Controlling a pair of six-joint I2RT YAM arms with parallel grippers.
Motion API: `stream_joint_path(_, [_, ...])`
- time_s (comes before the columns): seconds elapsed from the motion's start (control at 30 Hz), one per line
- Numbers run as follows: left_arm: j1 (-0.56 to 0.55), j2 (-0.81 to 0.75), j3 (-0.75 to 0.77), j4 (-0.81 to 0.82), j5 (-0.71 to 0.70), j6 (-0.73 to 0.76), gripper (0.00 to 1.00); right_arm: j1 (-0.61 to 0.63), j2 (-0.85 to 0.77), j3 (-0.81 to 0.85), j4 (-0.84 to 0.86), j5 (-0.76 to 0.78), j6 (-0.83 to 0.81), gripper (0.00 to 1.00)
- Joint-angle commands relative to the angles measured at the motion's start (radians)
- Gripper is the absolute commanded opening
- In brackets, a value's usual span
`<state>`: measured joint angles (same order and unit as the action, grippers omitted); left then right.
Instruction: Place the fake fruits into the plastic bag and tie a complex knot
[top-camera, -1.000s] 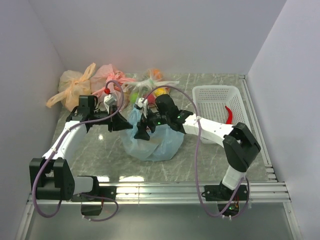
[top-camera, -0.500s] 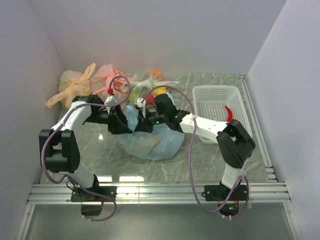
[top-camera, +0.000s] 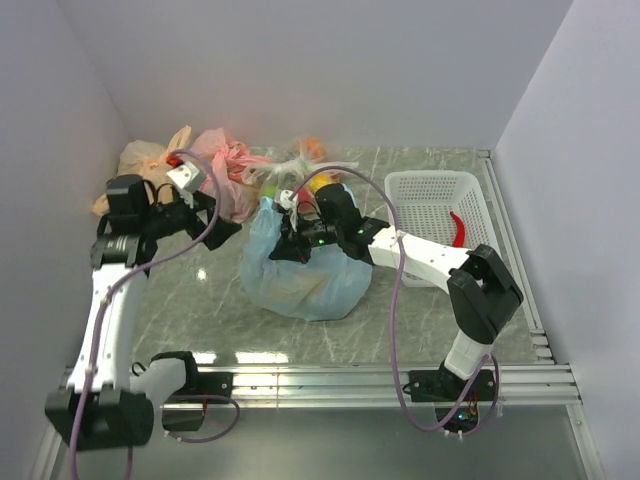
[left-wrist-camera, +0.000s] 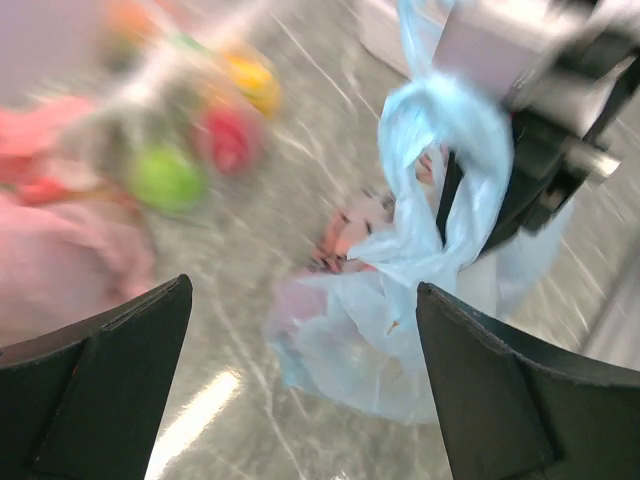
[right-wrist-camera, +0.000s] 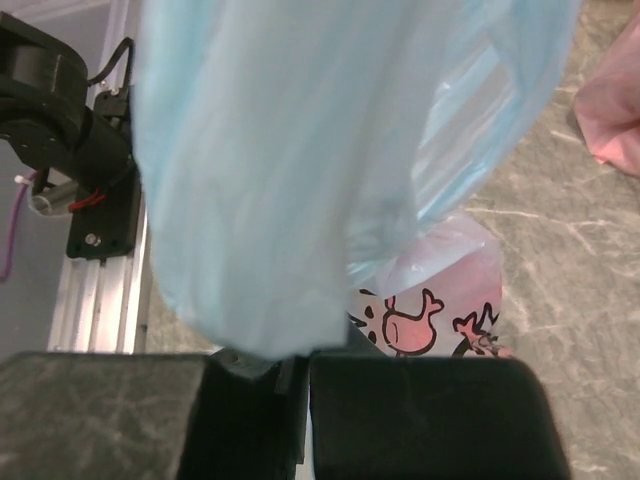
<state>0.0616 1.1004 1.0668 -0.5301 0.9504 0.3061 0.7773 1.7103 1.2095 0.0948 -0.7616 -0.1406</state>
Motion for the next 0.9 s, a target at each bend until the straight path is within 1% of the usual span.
stream_joint_path(0.0, [0.014,-0.141,-0.019,0.144,-0.183,-0.231,0.99,-0.016,-0.049,0.004,0.013,-0.012,0.045,0.00])
stream_joint_path(0.07, [0.012,-0.203,-0.070,0.102,-0.249,-0.365,0.99,-0.024,-0.043,0.002,0.008,-0.007,0.071,0.00])
stream_joint_path(0.1, [0.014,-0.209,-0.074,-0.013,-0.173,-0.231,1.00,-0.026,-0.041,-0.002,0.008,-0.007,0.082,0.00])
stream_joint_path(0.13, [0.011,-0.212,-0.093,-0.054,-0.098,-0.161,0.99,-0.027,-0.038,-0.007,0.017,-0.001,0.107,0.00])
stream_joint_path(0.17, [0.007,-0.229,-0.125,-0.060,0.000,-0.130,0.99,-0.026,-0.037,-0.014,0.025,-0.001,0.116,0.00])
stream_joint_path(0.2, [-0.008,-0.246,-0.205,-0.035,-0.004,-0.177,0.99,-0.027,-0.035,-0.016,0.029,-0.001,0.124,0.00])
stream_joint_path(0.23, [-0.011,-0.266,-0.250,0.086,-0.012,-0.220,0.99,-0.029,-0.032,-0.016,0.036,0.002,0.139,0.00])
stream_joint_path(0.27, [-0.011,-0.304,-0.290,0.137,-0.013,-0.237,0.99,-0.027,-0.031,-0.015,0.039,0.005,0.139,0.00])
stream_joint_path(0.3, [-0.029,-0.324,-0.357,0.210,-0.051,-0.295,0.99,-0.032,-0.028,-0.013,0.039,0.005,0.139,0.00])
stream_joint_path(0.33, [-0.040,-0.339,-0.384,0.331,-0.076,-0.346,0.99,-0.032,-0.029,-0.010,0.036,0.005,0.163,0.00])
stream_joint_path(0.37, [-0.051,-0.343,-0.405,0.384,-0.088,-0.366,0.99,-0.032,-0.029,-0.008,0.034,0.005,0.164,0.00])
stream_joint_path(0.43, [-0.094,-0.327,-0.453,0.471,-0.082,-0.410,0.98,-0.032,-0.034,-0.008,0.037,-0.005,0.164,0.00])
stream_joint_path(0.47, [-0.103,-0.306,-0.468,0.569,-0.070,-0.426,0.97,-0.030,-0.034,-0.005,0.036,-0.011,0.164,0.00])
stream_joint_path(0.53, [-0.132,-0.287,-0.514,0.663,-0.050,-0.495,0.94,-0.030,-0.035,-0.005,0.037,-0.024,0.161,0.00])
stream_joint_path(0.57, [-0.141,-0.272,-0.528,0.739,-0.045,-0.516,0.93,-0.032,-0.035,-0.007,0.037,-0.025,0.161,0.00])
stream_joint_path(0.67, [-0.187,-0.251,-0.570,0.823,-0.074,-0.565,0.89,-0.030,-0.037,-0.014,0.034,-0.039,0.150,0.00])
stream_joint_path(0.7, [-0.193,-0.249,-0.591,0.882,-0.088,-0.578,0.88,-0.032,-0.043,-0.019,0.036,-0.048,0.150,0.00])
stream_joint_path(0.8, [-0.219,-0.218,-0.614,0.961,-0.134,-0.608,0.80,-0.032,-0.048,-0.025,0.037,-0.056,0.150,0.00])
stream_joint_path(0.87, [-0.223,-0.191,-0.619,0.984,-0.157,-0.624,0.73,-0.032,-0.049,-0.027,0.039,-0.061,0.150,0.00])
